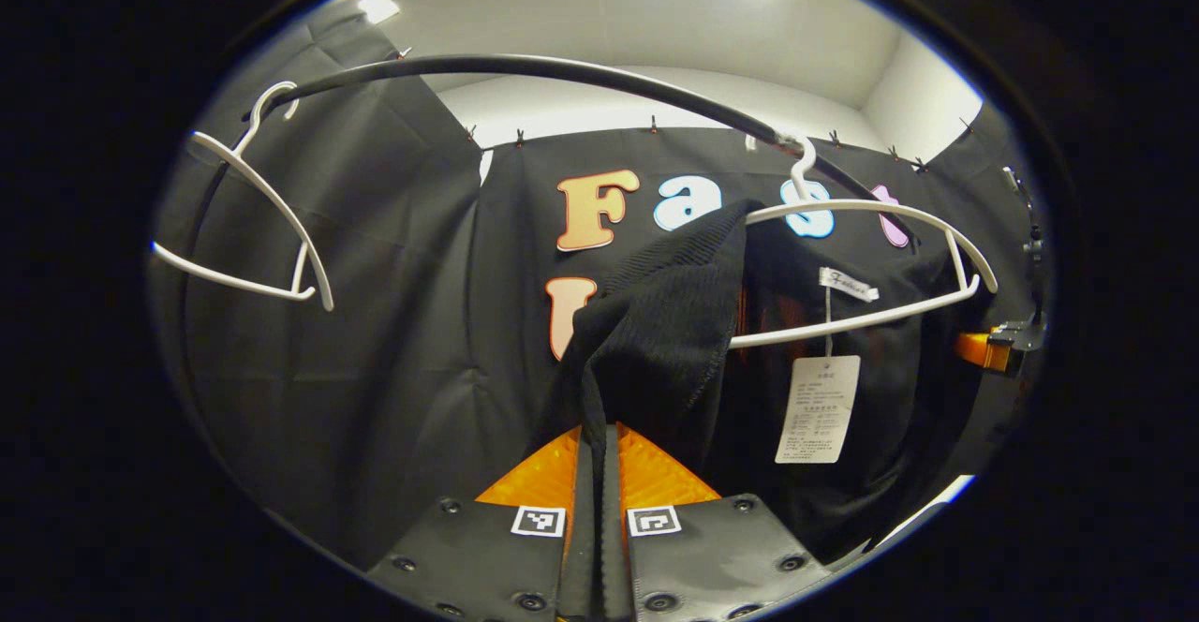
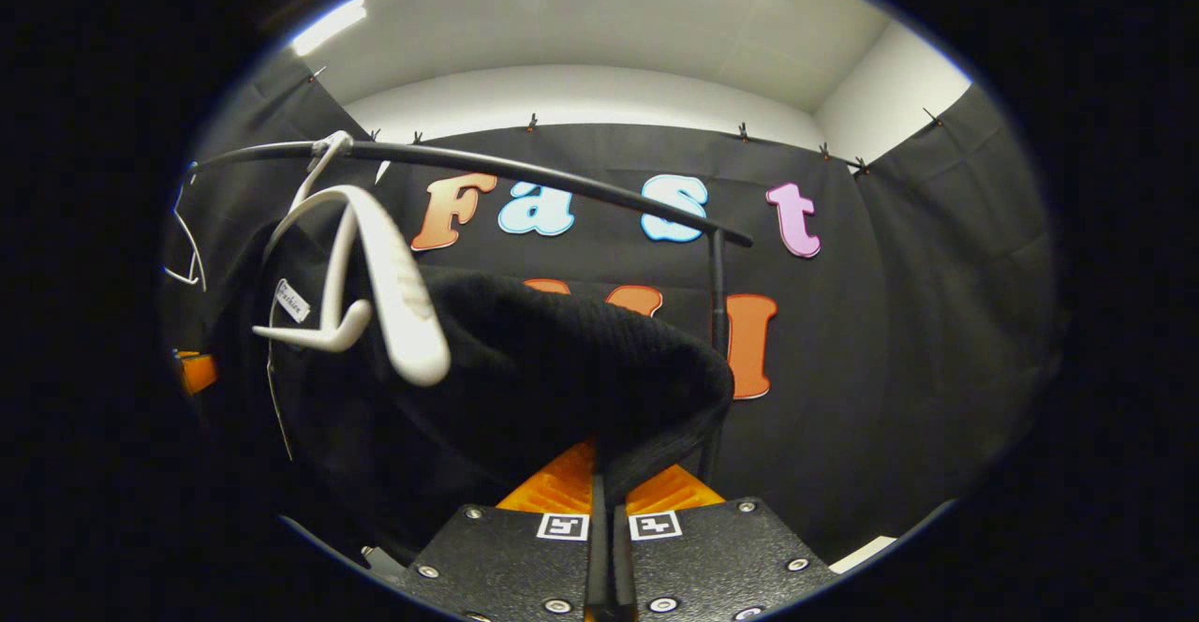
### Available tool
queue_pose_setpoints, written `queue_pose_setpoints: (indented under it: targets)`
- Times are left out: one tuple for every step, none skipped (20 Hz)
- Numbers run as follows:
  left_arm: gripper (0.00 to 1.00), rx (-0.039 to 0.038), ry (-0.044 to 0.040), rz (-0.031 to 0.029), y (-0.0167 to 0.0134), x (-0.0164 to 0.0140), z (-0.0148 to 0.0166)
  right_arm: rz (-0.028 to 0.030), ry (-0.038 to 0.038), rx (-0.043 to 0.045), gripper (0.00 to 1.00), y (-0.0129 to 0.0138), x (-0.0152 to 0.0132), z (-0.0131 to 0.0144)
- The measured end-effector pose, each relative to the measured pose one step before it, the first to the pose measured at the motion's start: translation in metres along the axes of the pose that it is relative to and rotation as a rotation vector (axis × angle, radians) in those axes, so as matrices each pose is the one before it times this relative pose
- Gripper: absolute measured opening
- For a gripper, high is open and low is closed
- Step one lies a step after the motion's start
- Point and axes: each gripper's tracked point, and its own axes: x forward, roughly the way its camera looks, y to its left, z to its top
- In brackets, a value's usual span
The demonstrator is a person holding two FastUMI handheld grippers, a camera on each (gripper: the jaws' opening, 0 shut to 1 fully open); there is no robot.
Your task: Grasp the clothes on the hanger with both hands and then place them into the laundry hamper below.
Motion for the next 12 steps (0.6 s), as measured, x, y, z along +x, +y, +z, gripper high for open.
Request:
queue_pose_setpoints:
  targets:
    - [0.11,-0.00984,0.00184,-0.01160,-0.00368,0.00028,-0.00353,0.01553,-0.00032,0.00745,0.01,0.00901,-0.00638,-0.00959]
    - [0.11,-0.00970,-0.00232,-0.01216,-0.00288,-0.00023,-0.00228,0.01090,-0.00054,0.00514,0.01,0.00911,-0.00941,-0.00415]
    - [0.12,-0.01136,-0.00296,-0.01899,-0.00363,-0.00037,-0.00155,0.01466,0.00457,0.00320,0.01,0.00923,-0.00684,-0.00504]
    - [0.12,-0.01230,0.00442,-0.01947,-0.00477,-0.00125,-0.00290,0.01533,0.01200,0.00314,0.01,0.00950,-0.00634,-0.00268]
    - [0.13,-0.01607,0.01245,-0.02218,-0.00387,-0.00142,-0.00366,0.01487,0.00815,0.00830,0.01,0.00891,-0.00583,-0.00293]
    - [0.08,-0.01957,0.01315,-0.02001,-0.00382,-0.00193,-0.00428,0.01841,0.00314,0.01234,0.01,0.00882,-0.00304,-0.00027]
    - [0.15,-0.02449,0.01326,-0.01798,-0.00367,-0.00175,-0.00423,0.01517,0.00179,0.00695,0.01,0.00507,-0.00380,0.00047]
    - [0.16,-0.02787,0.01322,-0.02514,-0.00485,-0.00034,-0.00523,0.01248,0.00408,-0.00084,0.01,0.00523,-0.00284,-0.00195]
    - [0.19,-0.02731,0.00756,-0.02559,-0.00437,0.00141,-0.00314,0.01090,0.00141,-0.00283,0.01,0.00441,-0.00169,-0.00024]
    - [0.22,-0.01390,0.00436,-0.01929,-0.00337,0.00085,-0.00379,0.00914,0.00225,-0.00436,0.01,0.00777,-0.00238,-0.00024]
    - [0.27,-0.00484,0.00154,-0.01831,-0.00383,0.00101,-0.00281,0.00737,0.00045,-0.00104,0.01,0.00714,-0.00321,0.00040]
    - [0.32,0.00463,0.00705,-0.01951,-0.00430,-0.00071,-0.00452,0.00487,0.00083,0.00219,0.01,0.00375,-0.00229,0.00028]
